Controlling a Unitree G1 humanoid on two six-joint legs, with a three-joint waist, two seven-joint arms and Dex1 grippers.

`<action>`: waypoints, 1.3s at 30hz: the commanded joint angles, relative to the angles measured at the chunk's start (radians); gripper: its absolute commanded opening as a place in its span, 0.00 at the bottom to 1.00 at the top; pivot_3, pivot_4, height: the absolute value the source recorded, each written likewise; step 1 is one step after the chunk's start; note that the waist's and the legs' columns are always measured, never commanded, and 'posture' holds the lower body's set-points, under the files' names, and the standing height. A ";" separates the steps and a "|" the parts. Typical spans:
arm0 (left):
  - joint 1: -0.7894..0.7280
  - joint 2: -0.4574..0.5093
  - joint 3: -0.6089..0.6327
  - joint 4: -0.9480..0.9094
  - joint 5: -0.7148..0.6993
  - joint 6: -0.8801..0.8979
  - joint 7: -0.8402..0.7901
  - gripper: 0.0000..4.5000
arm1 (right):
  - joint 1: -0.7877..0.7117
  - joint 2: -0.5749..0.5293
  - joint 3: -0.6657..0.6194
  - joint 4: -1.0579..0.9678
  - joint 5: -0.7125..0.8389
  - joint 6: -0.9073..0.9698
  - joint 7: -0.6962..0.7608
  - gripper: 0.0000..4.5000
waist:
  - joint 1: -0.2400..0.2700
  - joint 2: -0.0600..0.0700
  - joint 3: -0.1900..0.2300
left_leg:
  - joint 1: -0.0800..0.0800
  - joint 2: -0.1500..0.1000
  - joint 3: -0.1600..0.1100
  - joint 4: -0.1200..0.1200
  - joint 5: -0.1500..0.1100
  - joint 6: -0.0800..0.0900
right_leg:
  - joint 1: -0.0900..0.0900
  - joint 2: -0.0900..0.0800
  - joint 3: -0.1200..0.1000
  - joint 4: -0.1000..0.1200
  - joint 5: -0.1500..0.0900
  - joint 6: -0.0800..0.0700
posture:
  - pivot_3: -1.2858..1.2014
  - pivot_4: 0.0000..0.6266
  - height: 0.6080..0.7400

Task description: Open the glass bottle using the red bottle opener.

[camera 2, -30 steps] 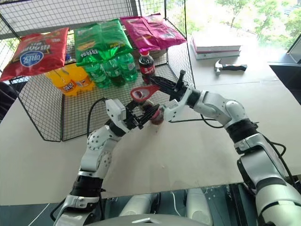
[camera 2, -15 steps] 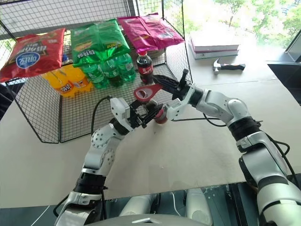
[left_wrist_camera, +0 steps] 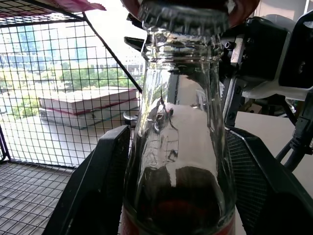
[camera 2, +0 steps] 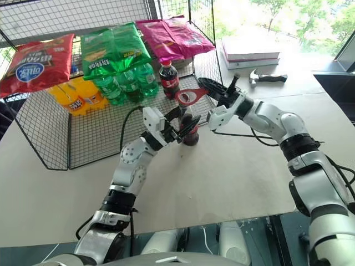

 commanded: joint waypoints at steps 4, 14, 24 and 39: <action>-0.010 -0.001 0.009 -0.005 0.004 -0.051 -0.007 0.61 | -0.045 -0.029 -0.010 0.017 -0.018 0.011 -0.021 0.00 | 0.001 0.000 0.000 | 0.000 0.000 0.000 0.001 0.000 0.000 | 0.000 0.000 0.000 0.000 0.000 0.000 | 0.52 0.24 1.00; 0.003 0.004 0.011 -0.009 0.002 -0.053 -0.008 0.61 | -0.079 -0.030 -0.036 -0.027 -0.011 0.002 -0.043 0.00 | 0.002 0.000 0.000 | 0.000 0.000 0.000 0.001 0.000 0.000 | 0.000 0.000 0.000 0.000 0.000 0.000 | 0.52 0.24 1.00; 0.008 0.001 0.011 -0.012 -0.004 -0.052 -0.009 0.61 | -0.083 -0.035 -0.071 -0.100 0.009 0.005 -0.052 0.00 | 0.003 0.000 0.000 | 0.000 0.000 0.000 0.001 0.000 0.000 | 0.000 0.000 0.000 0.000 0.000 0.000 | 0.52 0.24 1.00; 0.013 0.001 0.019 -0.022 -0.012 -0.054 -0.012 0.75 | 0.036 0.047 -0.121 -0.096 0.244 0.071 0.089 0.00 | 0.002 0.000 0.000 | 0.000 0.000 0.000 0.001 0.000 0.000 | 0.000 0.000 0.000 0.000 0.000 0.000 | 0.52 0.24 1.00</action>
